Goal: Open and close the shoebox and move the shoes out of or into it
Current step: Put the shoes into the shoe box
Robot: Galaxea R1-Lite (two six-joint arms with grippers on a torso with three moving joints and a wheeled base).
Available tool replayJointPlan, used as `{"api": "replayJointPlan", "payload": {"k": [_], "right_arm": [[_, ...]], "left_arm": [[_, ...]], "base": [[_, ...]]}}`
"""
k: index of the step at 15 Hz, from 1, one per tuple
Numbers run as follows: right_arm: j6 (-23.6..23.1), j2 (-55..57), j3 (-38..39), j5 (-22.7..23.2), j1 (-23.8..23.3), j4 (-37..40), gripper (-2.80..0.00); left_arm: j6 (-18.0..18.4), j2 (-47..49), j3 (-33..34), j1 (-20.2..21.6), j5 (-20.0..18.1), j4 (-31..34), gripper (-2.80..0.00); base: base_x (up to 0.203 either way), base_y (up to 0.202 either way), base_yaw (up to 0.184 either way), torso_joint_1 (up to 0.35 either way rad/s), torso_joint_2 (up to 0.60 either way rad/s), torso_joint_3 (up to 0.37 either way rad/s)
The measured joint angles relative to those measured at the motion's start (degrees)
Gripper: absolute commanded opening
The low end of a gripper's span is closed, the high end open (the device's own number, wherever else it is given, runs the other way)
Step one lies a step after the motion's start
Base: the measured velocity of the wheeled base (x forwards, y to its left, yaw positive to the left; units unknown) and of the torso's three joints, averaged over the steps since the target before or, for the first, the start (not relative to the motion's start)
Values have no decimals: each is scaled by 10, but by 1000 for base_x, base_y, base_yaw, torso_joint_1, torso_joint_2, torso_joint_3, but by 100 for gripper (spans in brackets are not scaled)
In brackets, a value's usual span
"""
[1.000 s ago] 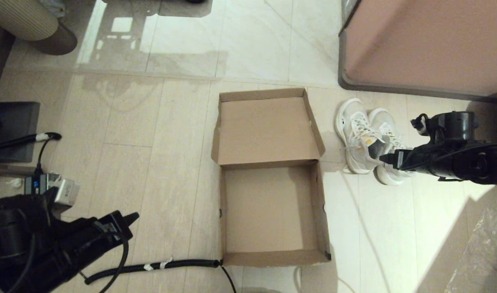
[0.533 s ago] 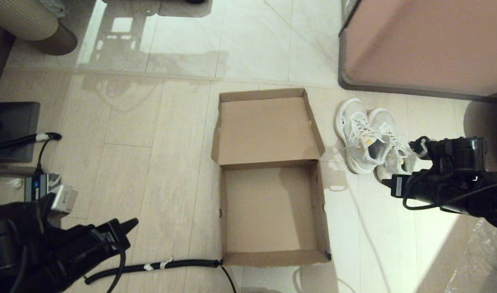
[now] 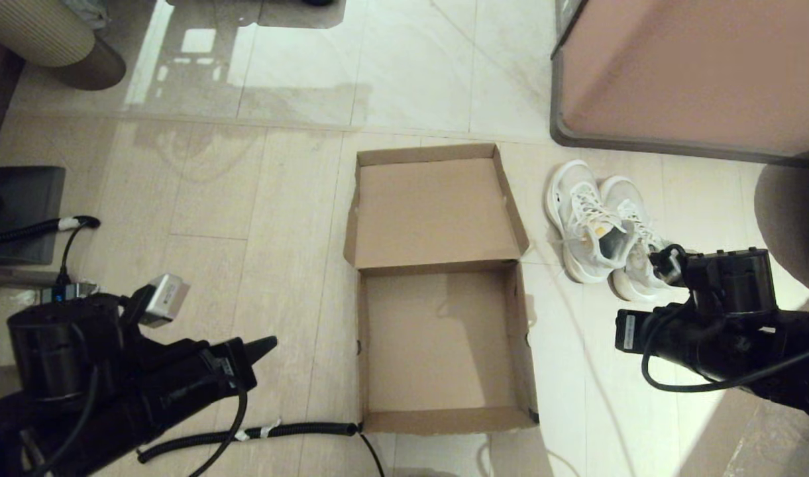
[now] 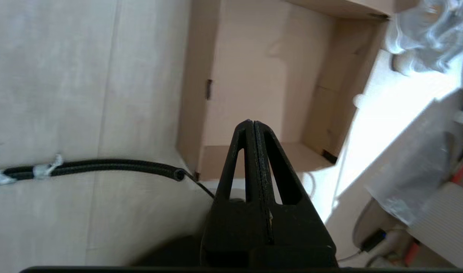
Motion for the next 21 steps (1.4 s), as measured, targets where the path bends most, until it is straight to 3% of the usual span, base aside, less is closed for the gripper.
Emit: {"api": "replayJointPlan", "payload": {"k": [4,10,12,17,21], "right_arm": [[-12,18,-19,38,5,0,-280],[-18,65,-13,24,32,0,-280],[-15,99,-16,26,30,-19,-280],[-58,221,-31,52,25,-182,-280],[-65,277,-71,57,27,-184,-280]], "left_arm": [[1,25,-4,-6,31,-1,-280],[4,97,-62,7,30,-9,-280],[12,170,-109,8,32,-42,-280],[52,365,-291,8,35,-125,-280],[57,463,-401,3,41,-118,-280]], "base": [[0,0,0,0,0,0],[0,0,0,0,0,0],[0,0,0,0,0,0],[0,0,0,0,0,0],[0,0,0,0,0,0]]}}
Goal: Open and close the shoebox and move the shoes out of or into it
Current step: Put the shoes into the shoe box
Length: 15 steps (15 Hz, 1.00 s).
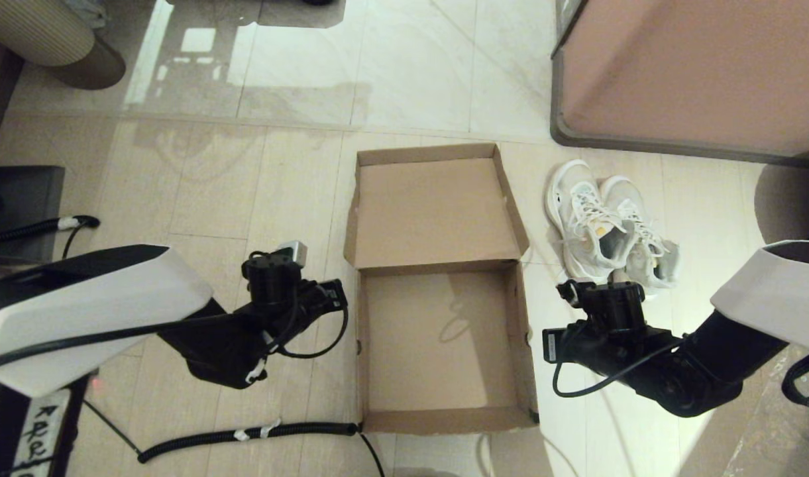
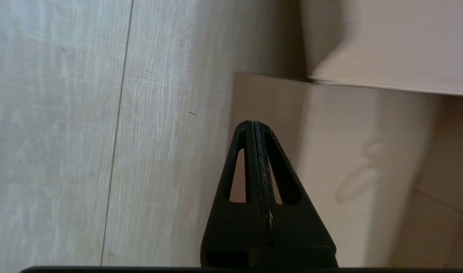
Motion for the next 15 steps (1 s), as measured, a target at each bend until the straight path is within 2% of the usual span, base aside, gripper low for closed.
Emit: {"api": "replayJointPlan", "payload": {"k": [4,9,15], "right_arm": [[0,20,-2,-1,0,1,-280],[3,43,1,-1,3,-1,-280],[5,47,44,0,14,-4,-280]], "left_arm": [[-1,47,-80,-11,9,53,-280],[-1,70,-106,-19,11,63,-280],[-5,73,-157,-39,12,95,-280]], "base": [[0,0,0,0,0,0],[0,0,0,0,0,0],[0,0,0,0,0,0]]}}
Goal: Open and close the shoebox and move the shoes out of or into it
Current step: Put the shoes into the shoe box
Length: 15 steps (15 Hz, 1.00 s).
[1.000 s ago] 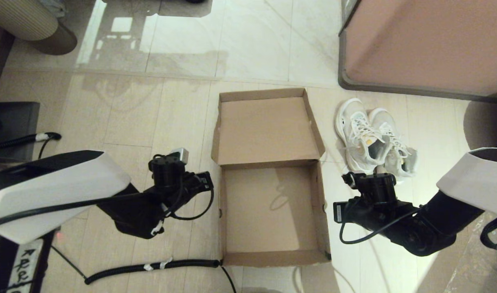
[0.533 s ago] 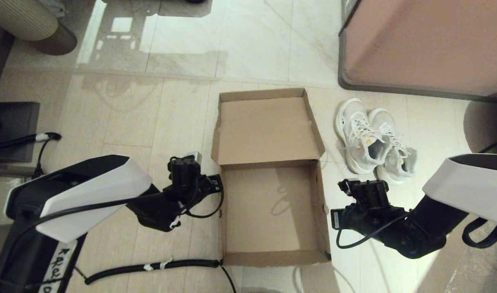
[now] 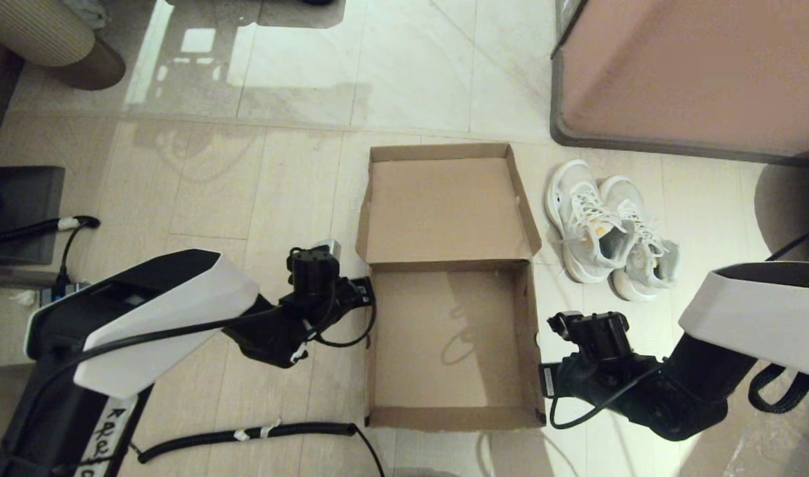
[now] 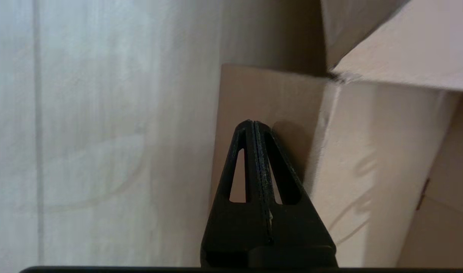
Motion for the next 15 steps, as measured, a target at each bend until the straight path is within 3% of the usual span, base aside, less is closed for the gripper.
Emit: {"api": "replayJointPlan", "payload": {"k": [9,15], "right_arm": [[4,-18,38,0,31,-1,-280],[0,-88,78,-2,24,3,-280]], "left_arm": [[-5,-3,-4,0,8,3,-280],[-26,-77,105,25,18,-2,-280]], "base": [[0,0,0,0,0,0],[0,0,0,0,0,0]]}}
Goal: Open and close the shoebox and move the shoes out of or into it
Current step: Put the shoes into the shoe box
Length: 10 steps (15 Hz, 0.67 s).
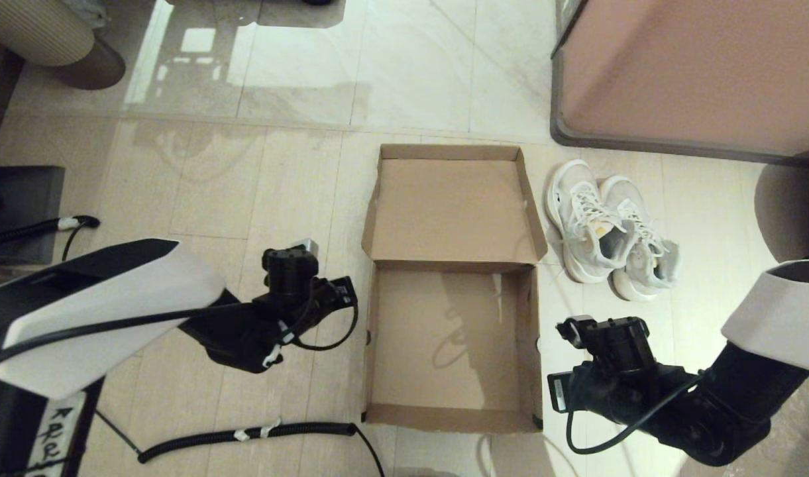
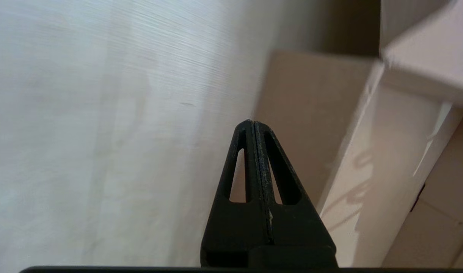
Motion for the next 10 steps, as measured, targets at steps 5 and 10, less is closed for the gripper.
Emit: {"api": "replayJointPlan", "payload": {"k": [5,10], "right_arm": [[-6,-123,15,-17,-45,51,-280],[-47,-168,-107,29,-221,168,-280]], "left_arm": [[-6,-153,169,55,-13,0,-280],[-6,-320,306,150,-34,-1,-280]], "base": [[0,0,0,0,0,0],[0,0,0,0,0,0]]}}
